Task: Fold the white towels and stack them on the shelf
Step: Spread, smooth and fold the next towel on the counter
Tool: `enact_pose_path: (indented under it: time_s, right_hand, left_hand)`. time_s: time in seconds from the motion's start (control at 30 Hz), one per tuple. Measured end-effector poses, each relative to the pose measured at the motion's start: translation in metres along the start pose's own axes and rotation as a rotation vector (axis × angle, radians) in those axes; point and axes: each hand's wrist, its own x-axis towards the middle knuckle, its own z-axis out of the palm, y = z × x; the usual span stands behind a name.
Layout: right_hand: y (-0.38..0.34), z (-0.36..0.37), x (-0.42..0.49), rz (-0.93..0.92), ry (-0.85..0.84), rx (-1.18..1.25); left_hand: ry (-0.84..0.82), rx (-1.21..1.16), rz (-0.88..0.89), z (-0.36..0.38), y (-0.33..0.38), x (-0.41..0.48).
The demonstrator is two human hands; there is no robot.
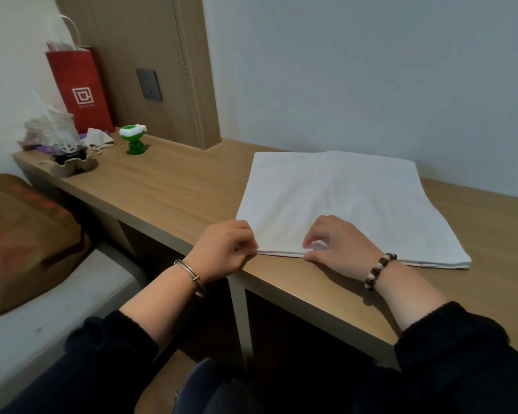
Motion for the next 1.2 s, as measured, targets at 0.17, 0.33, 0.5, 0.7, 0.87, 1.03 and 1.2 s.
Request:
enact_pose_path:
  time_s: [0.17,0.33,0.5,0.7,0.87,1.03,1.2]
  right_hand:
    - [-0.004,-0.003,0.000,-0.001,0.034,0.026]
    - [-0.007,-0.001,-0.002,-0.068,0.121,-0.075]
    - [0.000,0.000,-0.009,-0.051,0.033,0.033]
    - [0.023,-0.013,-0.014,0.287,0.224,-0.003]
    - [0.016,-0.004,-0.016,0.265,0.132,-0.020]
    - [0.013,0.004,-0.012,0.252,0.082,-0.234]
    - [0.022,-0.006,-0.021,0.418,-0.280,-0.336]
  left_hand:
    - [0.001,-0.046,-0.054,-0.001,-0.001,0.002]
    - [-0.007,-0.031,-0.079,-0.001,-0.003,0.005]
    - [-0.060,0.010,-0.083,-0.003,-0.005,0.006]
    - [-0.113,0.211,-0.118,-0.011,-0.003,0.016]
    - [-0.044,0.337,-0.220,0.006,0.025,0.047]
    - [-0.255,0.313,-0.243,0.049,0.042,0.076]
    - [-0.439,0.314,-0.322,0.074,0.033,0.079]
